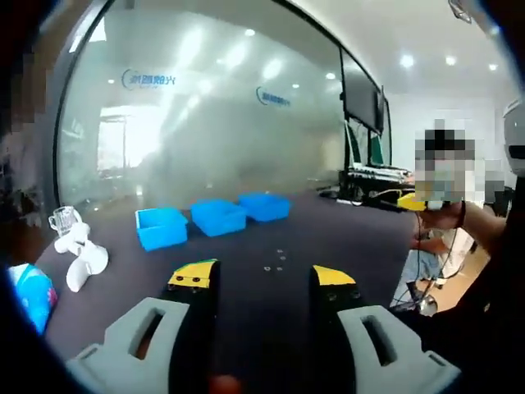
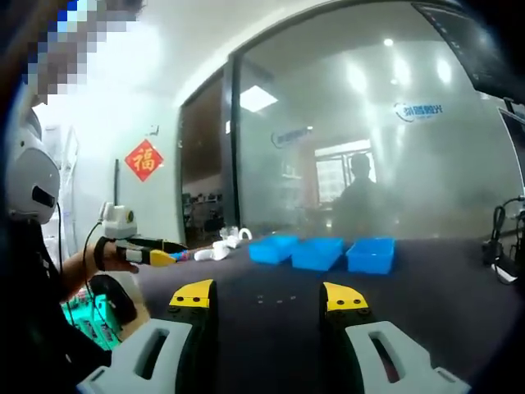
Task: Sort the screws, nuts, and washers into the corresponding bins
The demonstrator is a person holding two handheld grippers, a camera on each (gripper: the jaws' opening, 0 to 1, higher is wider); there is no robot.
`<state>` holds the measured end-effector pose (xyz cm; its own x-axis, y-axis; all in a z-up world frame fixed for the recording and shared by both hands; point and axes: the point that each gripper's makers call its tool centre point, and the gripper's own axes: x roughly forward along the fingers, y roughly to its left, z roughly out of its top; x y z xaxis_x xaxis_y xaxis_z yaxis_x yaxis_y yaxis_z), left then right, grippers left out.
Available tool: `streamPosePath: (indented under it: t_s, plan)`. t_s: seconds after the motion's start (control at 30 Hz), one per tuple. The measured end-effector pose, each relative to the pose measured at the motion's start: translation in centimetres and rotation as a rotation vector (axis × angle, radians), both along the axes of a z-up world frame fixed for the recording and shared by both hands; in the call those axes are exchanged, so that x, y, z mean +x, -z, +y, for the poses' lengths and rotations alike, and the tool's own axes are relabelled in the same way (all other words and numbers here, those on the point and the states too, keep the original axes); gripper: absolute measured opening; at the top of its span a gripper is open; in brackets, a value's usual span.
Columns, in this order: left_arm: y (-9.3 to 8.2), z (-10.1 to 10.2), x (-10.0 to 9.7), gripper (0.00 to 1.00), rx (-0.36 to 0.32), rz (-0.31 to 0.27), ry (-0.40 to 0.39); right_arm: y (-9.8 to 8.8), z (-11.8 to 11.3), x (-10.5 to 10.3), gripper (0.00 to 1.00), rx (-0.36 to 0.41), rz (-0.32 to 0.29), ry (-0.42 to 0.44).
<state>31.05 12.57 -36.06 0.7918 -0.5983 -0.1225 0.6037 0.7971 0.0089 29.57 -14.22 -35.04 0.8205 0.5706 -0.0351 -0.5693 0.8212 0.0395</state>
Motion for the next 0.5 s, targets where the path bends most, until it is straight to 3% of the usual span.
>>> streamPosePath:
  t_s: [0.23, 0.5]
  plan:
    - [0.8, 1.8, -1.0, 0.43, 0.033, -0.001, -0.016, 0.8, 0.5, 0.1, 0.45, -0.034, 0.015, -0.023]
    - [1.7, 2.2, -0.7, 0.43, 0.065, 0.020, 0.010, 1.4, 0.3, 0.9, 0.44, -0.107, 0.040, -0.030]
